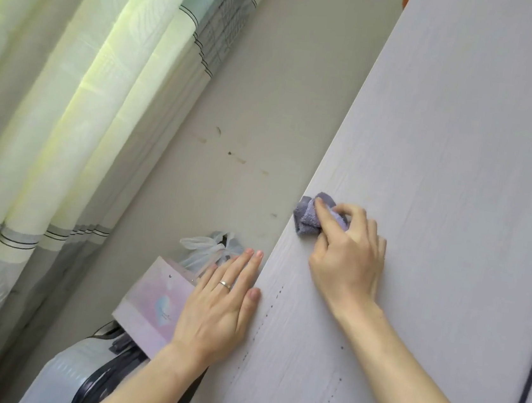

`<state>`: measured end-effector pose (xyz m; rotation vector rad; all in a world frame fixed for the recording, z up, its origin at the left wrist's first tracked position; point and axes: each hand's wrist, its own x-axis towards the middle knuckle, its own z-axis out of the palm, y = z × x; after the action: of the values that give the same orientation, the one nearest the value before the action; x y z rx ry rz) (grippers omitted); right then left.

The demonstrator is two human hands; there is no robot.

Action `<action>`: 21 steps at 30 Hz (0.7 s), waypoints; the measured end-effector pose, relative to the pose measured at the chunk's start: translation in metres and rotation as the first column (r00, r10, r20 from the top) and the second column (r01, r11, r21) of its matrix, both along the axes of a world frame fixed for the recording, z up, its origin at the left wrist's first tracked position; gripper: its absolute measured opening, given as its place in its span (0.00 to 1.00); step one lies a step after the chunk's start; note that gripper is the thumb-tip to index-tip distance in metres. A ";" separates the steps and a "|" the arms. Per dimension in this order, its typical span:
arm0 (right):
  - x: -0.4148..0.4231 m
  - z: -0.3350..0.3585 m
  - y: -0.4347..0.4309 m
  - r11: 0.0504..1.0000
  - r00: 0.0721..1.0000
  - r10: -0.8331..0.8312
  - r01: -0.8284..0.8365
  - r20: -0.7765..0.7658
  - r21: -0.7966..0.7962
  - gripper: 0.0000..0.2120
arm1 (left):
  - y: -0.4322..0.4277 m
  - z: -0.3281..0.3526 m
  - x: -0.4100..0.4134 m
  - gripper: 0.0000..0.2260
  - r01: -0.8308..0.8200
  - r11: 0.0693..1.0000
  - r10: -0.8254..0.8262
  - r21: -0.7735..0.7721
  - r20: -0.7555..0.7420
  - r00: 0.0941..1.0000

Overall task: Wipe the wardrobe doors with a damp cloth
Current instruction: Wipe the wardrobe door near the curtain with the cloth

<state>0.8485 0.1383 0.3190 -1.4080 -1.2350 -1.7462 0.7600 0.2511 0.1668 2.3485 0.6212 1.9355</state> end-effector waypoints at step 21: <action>0.070 -0.128 -0.106 0.986 0.994 -0.058 0.072 0.096 -0.149 0.23 | 0.007 0.014 -0.023 0.28 -0.125 0.875 0.240 0.468 -0.194 0.951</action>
<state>0.9182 0.0325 0.1913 -1.4838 -1.4116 -1.8112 0.7371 0.2583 0.1813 2.9497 0.4569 2.0664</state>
